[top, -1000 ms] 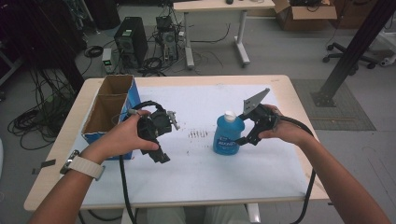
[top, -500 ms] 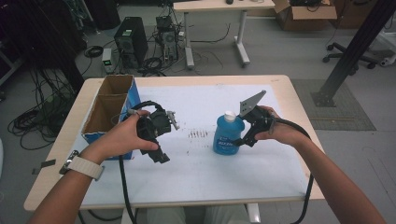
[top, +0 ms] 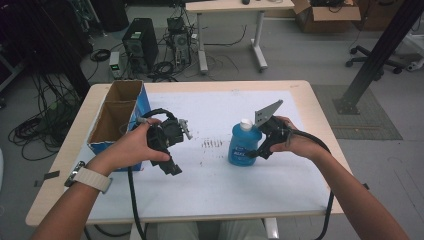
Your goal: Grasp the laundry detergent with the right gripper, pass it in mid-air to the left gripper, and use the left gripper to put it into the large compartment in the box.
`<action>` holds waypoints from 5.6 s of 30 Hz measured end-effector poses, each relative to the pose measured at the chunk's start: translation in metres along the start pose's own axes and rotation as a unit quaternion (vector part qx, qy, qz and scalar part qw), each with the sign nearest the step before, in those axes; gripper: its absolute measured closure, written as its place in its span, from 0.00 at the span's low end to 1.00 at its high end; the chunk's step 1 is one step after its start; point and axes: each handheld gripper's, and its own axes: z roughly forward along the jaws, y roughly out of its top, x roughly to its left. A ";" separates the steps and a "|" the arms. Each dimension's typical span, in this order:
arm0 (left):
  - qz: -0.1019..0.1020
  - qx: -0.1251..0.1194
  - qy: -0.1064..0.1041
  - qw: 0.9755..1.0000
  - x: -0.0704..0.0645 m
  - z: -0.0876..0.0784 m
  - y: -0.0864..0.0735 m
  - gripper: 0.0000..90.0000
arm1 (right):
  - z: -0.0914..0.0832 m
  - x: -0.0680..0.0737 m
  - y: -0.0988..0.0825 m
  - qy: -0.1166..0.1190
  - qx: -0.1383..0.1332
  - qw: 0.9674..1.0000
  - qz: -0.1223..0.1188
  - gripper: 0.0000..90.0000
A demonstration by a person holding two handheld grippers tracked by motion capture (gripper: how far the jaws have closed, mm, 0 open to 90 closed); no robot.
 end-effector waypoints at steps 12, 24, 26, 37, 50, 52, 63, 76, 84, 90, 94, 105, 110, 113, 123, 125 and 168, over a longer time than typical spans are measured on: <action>-0.002 -0.001 -0.001 1.000 0.001 0.001 -0.001 0.10 | 0.003 0.001 -0.003 0.002 -0.011 1.000 -0.001 0.14; -0.004 -0.001 -0.003 1.000 0.000 0.002 -0.003 0.10 | 0.006 0.001 -0.004 -0.001 -0.020 1.000 -0.004 0.23; -0.004 -0.002 -0.003 1.000 0.000 0.001 -0.003 0.10 | 0.006 0.001 -0.005 -0.002 -0.022 1.000 -0.004 0.24; -0.003 -0.001 -0.002 1.000 0.000 0.001 -0.004 0.10 | 0.006 0.001 -0.007 -0.004 -0.032 0.999 -0.004 0.31; -0.005 0.000 -0.003 1.000 0.000 0.002 -0.003 0.10 | 0.006 0.001 -0.007 -0.005 -0.034 0.999 -0.012 0.40; -0.005 0.000 -0.003 1.000 0.000 0.002 -0.003 0.10 | 0.006 0.002 -0.007 -0.005 -0.034 0.999 -0.015 0.43; -0.004 -0.003 -0.003 1.000 0.001 0.003 -0.003 0.10 | 0.006 0.002 -0.006 -0.004 -0.038 0.999 -0.021 0.47; -0.003 -0.017 0.000 1.000 0.000 -0.004 -0.004 0.11 | 0.001 0.010 0.002 0.022 -0.053 0.998 -0.031 0.48; 0.005 -0.025 0.010 1.000 -0.007 -0.015 0.000 0.10 | -0.015 0.021 0.023 0.051 -0.076 0.995 -0.040 0.48; 0.012 -0.037 0.021 0.999 -0.012 -0.033 0.006 0.10 | -0.027 0.029 0.037 0.060 -0.081 0.994 -0.049 0.49; 0.015 -0.041 0.030 0.999 -0.015 -0.045 0.011 0.10 | -0.035 0.035 0.045 0.062 -0.082 0.993 -0.056 0.49; 0.038 -0.043 0.035 0.998 -0.024 -0.064 0.030 0.10 | -0.047 0.052 0.069 0.086 -0.077 0.990 -0.078 0.49; 0.050 -0.044 0.036 0.997 -0.029 -0.073 0.038 0.10 | -0.049 0.058 0.078 0.101 -0.084 0.988 -0.087 0.49; 0.056 -0.044 0.036 0.997 -0.032 -0.078 0.043 0.10 | -0.048 0.061 0.084 0.105 -0.081 0.987 -0.091 0.49; 0.071 -0.056 0.020 0.996 -0.043 -0.092 0.059 0.07 | -0.043 0.070 0.100 0.122 -0.069 0.984 -0.108 0.49; 0.073 -0.055 0.020 0.996 -0.045 -0.094 0.062 0.07 | -0.041 0.071 0.102 0.123 -0.067 0.984 -0.110 0.49; 0.077 -0.046 0.021 0.996 -0.049 -0.082 0.082 0.07 | -0.015 0.077 0.130 0.137 -0.036 0.983 -0.120 0.49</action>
